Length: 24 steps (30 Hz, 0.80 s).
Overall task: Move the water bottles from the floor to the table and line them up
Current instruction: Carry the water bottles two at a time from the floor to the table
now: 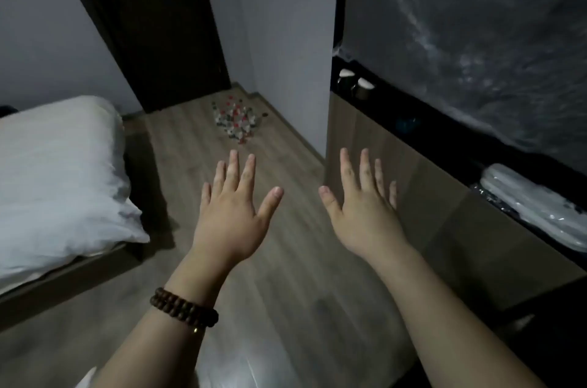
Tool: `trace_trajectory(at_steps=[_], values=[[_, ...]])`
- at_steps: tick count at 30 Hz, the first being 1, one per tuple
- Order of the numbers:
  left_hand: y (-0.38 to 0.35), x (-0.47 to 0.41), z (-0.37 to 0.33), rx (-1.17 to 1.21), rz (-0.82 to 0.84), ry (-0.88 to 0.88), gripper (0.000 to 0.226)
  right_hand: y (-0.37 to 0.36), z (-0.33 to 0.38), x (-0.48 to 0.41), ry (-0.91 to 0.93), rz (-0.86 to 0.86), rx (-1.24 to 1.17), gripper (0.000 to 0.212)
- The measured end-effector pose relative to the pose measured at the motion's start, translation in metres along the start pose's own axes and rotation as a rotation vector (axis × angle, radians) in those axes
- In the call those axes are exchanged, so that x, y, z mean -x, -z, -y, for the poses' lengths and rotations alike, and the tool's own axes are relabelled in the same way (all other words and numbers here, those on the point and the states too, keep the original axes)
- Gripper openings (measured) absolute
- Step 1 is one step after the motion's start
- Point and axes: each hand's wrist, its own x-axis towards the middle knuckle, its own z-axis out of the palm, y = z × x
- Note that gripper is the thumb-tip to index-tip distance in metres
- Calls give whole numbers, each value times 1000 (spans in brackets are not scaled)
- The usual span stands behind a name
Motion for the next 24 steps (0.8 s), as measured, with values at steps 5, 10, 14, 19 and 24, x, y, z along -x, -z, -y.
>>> trace_trajectory(at_steps=[5, 10, 14, 19, 24], values=[[-37, -26, 36, -24, 76, 71, 87, -48, 4, -31, -17, 162, 71, 77], [-66, -83, 88, -9, 144, 95, 89, -89, 27, -95, -23, 219, 85, 76], [-83, -149, 137, 39, 201, 89, 90, -125, 55, -163, -53, 239, 86, 75], [-87, -238, 191, 26, 289, 31, 90, -163, 92, -242, -113, 282, 102, 74], [-90, -321, 235, 52, 345, 29, 89, -194, 123, -321, -140, 307, 90, 73]])
